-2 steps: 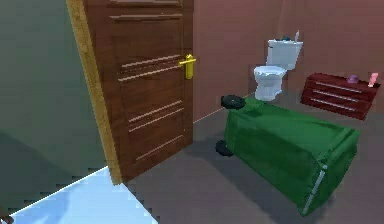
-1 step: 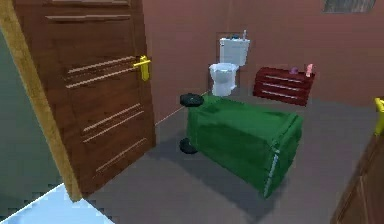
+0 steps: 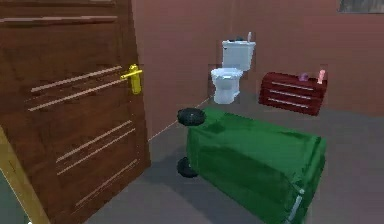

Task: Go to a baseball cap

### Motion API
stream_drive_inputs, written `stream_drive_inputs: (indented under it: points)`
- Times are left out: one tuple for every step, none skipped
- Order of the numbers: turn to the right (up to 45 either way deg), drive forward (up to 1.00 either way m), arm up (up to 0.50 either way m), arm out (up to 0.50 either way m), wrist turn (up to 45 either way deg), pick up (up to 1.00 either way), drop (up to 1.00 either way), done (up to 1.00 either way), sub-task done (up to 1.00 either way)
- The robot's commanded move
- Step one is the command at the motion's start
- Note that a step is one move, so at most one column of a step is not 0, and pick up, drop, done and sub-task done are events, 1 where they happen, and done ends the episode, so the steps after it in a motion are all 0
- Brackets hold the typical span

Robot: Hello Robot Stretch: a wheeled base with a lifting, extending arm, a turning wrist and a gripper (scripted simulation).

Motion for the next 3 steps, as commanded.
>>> stream_drive_inputs:
  points:
    - [30.0, 0.0, 0.0, 0.0, 0.0, 0.0, 0.0, 0.0, 0.0]
    - [3.0, 0.0, 0.0, 0.0, 0.0, 0.0, 0.0, 0.0, 0.0]
    - [0.0, 1.0, 0.0, 0.0, 0.0, 0.0, 0.0, 0.0, 0.0]
